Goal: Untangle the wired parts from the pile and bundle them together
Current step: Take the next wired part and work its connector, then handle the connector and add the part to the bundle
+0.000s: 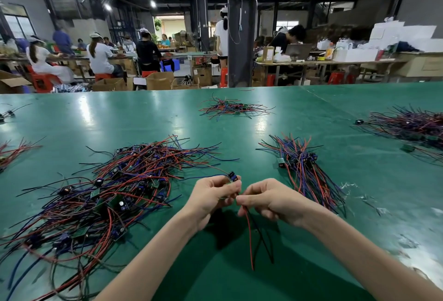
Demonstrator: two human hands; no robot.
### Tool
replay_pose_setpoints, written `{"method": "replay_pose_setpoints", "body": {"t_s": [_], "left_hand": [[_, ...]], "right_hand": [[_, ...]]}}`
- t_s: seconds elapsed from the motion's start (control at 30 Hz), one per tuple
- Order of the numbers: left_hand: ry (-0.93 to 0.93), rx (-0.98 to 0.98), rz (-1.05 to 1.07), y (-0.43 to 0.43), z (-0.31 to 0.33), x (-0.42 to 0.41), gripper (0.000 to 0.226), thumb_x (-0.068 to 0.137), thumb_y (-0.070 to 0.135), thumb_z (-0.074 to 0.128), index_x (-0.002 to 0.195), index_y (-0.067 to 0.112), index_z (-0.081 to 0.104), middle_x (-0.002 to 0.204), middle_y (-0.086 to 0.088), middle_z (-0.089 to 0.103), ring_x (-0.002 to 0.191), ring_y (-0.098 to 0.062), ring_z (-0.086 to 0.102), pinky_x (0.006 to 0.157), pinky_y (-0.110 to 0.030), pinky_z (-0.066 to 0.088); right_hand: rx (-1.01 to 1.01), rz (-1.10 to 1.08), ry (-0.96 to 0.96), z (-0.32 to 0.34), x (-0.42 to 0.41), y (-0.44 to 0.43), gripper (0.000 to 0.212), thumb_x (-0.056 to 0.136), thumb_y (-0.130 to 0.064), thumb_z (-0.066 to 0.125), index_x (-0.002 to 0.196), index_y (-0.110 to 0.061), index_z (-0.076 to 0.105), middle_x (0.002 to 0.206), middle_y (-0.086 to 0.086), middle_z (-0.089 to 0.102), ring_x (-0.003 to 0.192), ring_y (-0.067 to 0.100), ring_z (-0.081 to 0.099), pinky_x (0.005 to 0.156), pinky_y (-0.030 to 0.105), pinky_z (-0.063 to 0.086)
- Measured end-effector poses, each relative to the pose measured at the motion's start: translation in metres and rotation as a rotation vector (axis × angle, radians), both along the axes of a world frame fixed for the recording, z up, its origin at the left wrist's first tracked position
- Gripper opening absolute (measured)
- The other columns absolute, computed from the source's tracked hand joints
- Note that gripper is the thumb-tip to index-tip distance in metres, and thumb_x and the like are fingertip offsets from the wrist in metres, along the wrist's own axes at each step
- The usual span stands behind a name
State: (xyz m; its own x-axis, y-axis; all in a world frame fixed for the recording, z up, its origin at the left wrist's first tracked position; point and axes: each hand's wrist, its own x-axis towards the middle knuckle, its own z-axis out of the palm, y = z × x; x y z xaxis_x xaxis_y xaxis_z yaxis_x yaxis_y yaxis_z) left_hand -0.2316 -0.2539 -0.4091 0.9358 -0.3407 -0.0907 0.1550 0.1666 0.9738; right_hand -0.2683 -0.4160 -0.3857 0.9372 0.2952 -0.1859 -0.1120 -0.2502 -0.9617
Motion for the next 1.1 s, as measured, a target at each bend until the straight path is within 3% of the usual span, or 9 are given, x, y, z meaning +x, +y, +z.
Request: {"method": "replay_pose_setpoints", "body": {"t_s": [0.13, 0.27, 0.43, 0.5, 0.63, 0.83, 0.93, 1.03, 1.1], "left_hand": [[-0.006, -0.022, 0.000, -0.001, -0.001, 0.001, 0.016, 0.076, 0.014, 0.069, 0.087, 0.002, 0.067, 0.066, 0.000, 0.064, 0.054, -0.004, 0.055, 0.054, -0.013, 0.046], [0.080, -0.127, 0.029, -0.001, 0.001, 0.002, 0.024, 0.067, 0.020, 0.072, 0.085, 0.004, 0.069, 0.072, -0.007, 0.070, 0.054, -0.007, 0.059, 0.054, -0.017, 0.052], [0.114, -0.122, 0.038, 0.002, 0.001, 0.005, 0.025, 0.079, 0.020, 0.068, 0.095, 0.001, 0.067, 0.079, -0.010, 0.070, 0.057, -0.011, 0.061, 0.057, -0.020, 0.054], [0.107, -0.113, 0.052, 0.002, 0.001, 0.005, 0.023, 0.084, 0.018, 0.066, 0.097, -0.001, 0.066, 0.078, -0.010, 0.071, 0.057, -0.011, 0.062, 0.057, -0.020, 0.053], [0.093, -0.092, 0.065, 0.002, 0.001, 0.005, 0.016, 0.091, 0.013, 0.060, 0.097, -0.001, 0.066, 0.076, -0.009, 0.070, 0.057, -0.011, 0.061, 0.056, -0.020, 0.053], [0.018, 0.011, 0.055, -0.003, 0.000, -0.002, 0.013, 0.093, 0.008, 0.057, 0.095, -0.001, 0.066, 0.074, -0.010, 0.067, 0.055, -0.012, 0.059, 0.057, -0.022, 0.053], [-0.214, 0.266, 0.165, -0.002, 0.001, -0.007, 0.015, 0.093, 0.011, 0.057, 0.084, 0.005, 0.068, 0.069, -0.007, 0.067, 0.052, -0.014, 0.058, 0.055, -0.026, 0.052], [-0.743, 0.765, 0.481, 0.014, 0.011, -0.003, 0.021, 0.090, 0.013, 0.057, 0.072, 0.009, 0.066, 0.064, -0.003, 0.066, 0.056, -0.021, 0.058, 0.056, -0.031, 0.047], [-0.906, 0.989, 0.682, 0.032, 0.024, 0.005, 0.018, 0.089, 0.013, 0.056, 0.076, 0.009, 0.066, 0.069, -0.005, 0.066, 0.062, -0.025, 0.059, 0.057, -0.031, 0.042]], "right_hand": [[0.025, -0.094, -0.011, -0.001, 0.001, 0.004, 0.014, 0.085, -0.011, 0.067, 0.071, -0.011, 0.064, 0.066, 0.006, 0.070, 0.031, 0.003, 0.036, 0.030, 0.014, 0.024], [0.078, -0.302, -0.105, 0.014, 0.014, -0.011, 0.006, 0.086, -0.005, 0.065, 0.080, -0.004, 0.064, 0.062, 0.004, 0.069, 0.032, 0.004, 0.042, 0.031, 0.015, 0.029], [0.075, -0.583, -0.344, 0.038, 0.034, -0.054, 0.004, 0.087, -0.003, 0.063, 0.087, 0.001, 0.063, 0.064, 0.007, 0.067, 0.035, 0.006, 0.050, 0.034, 0.016, 0.036], [0.069, -0.667, -0.283, 0.038, 0.039, -0.073, 0.007, 0.088, -0.002, 0.062, 0.085, 0.003, 0.063, 0.059, 0.007, 0.065, 0.033, 0.004, 0.047, 0.032, 0.014, 0.033], [-0.126, -0.744, -0.078, 0.020, 0.040, -0.099, 0.012, 0.085, 0.001, 0.063, 0.082, 0.013, 0.064, 0.054, 0.010, 0.061, 0.029, 0.004, 0.040, 0.029, 0.012, 0.027], [-0.380, -0.762, -0.028, 0.009, 0.037, -0.105, 0.016, 0.082, -0.007, 0.068, 0.069, 0.002, 0.070, 0.047, 0.005, 0.062, 0.032, 0.009, 0.041, 0.032, 0.015, 0.029], [-0.642, -0.797, -0.127, 0.007, 0.034, -0.100, 0.018, 0.079, -0.016, 0.068, 0.065, -0.005, 0.071, 0.044, 0.005, 0.060, 0.043, 0.017, 0.052, 0.045, 0.021, 0.037], [-0.892, -0.829, -0.238, 0.004, 0.031, -0.091, 0.015, 0.081, -0.023, 0.064, 0.081, -0.008, 0.067, 0.079, 0.015, 0.066, 0.075, 0.029, 0.058, 0.065, 0.031, 0.043], [-1.014, -0.818, -0.365, 0.001, 0.030, -0.082, 0.019, 0.085, -0.026, 0.061, 0.094, -0.009, 0.060, 0.096, 0.015, 0.062, 0.085, 0.033, 0.057, 0.069, 0.035, 0.041]]}}
